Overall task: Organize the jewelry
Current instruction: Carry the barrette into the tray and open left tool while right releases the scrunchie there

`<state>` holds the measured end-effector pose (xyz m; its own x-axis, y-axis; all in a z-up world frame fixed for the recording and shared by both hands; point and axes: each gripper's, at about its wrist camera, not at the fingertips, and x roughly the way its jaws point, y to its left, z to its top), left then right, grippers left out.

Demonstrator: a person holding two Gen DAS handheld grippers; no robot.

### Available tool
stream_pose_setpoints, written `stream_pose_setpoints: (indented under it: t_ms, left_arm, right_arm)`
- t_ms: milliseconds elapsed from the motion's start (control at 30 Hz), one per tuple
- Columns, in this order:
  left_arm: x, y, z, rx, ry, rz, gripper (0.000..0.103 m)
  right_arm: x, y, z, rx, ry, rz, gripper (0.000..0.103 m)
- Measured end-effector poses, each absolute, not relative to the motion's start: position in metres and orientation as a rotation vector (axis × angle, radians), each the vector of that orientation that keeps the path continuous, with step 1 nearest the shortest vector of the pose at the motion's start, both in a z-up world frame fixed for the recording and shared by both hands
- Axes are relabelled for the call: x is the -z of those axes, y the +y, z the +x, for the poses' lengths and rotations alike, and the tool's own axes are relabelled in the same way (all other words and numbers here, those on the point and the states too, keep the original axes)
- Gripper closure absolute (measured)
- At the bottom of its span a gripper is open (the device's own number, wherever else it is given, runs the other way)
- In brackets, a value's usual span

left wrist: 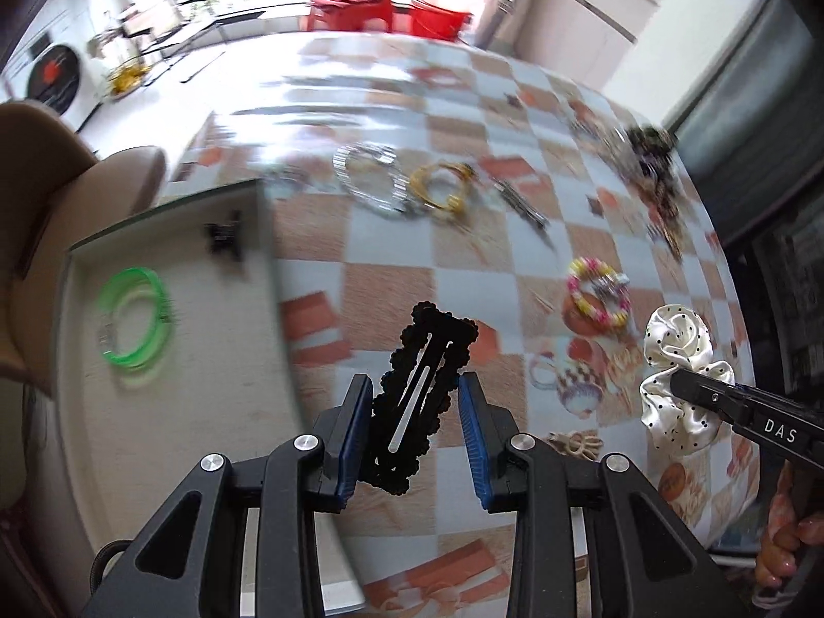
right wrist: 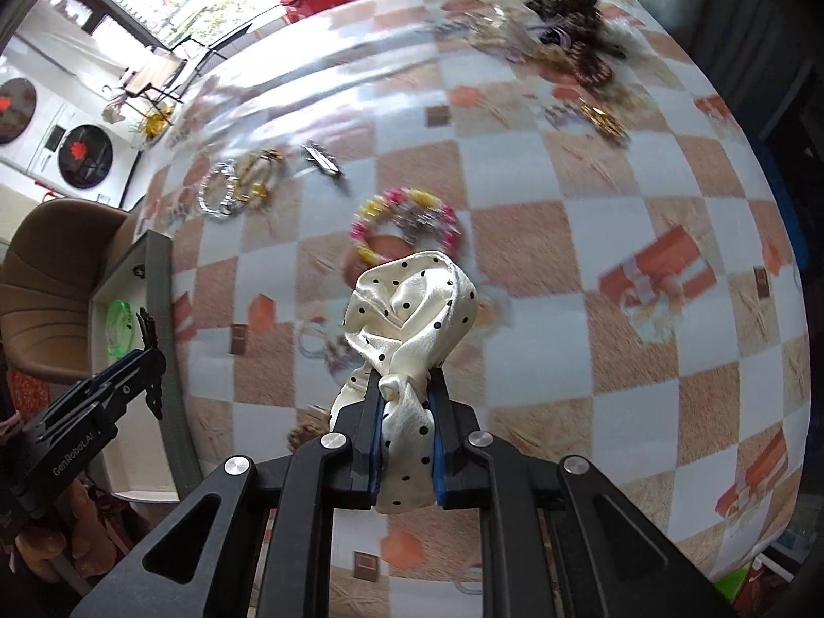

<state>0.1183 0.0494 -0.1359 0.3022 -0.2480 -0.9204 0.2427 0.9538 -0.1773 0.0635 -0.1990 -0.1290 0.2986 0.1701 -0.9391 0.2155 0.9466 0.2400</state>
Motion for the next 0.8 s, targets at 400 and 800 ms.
stream_pose_setpoints:
  t_ms: [400,800]
  left_arm:
    - [0.132,0.157,0.119,0.083,1.189,-0.127,0.066]
    - [0.175,0.224,0.116,-0.075,1.251,-0.195,0.066]
  right_arm:
    - [0.109,-0.099,0.118,-0.198,1.233,0.223,0.087]
    - [0.120,0.019,0.162,-0.435,1.232,0.106,0.087]
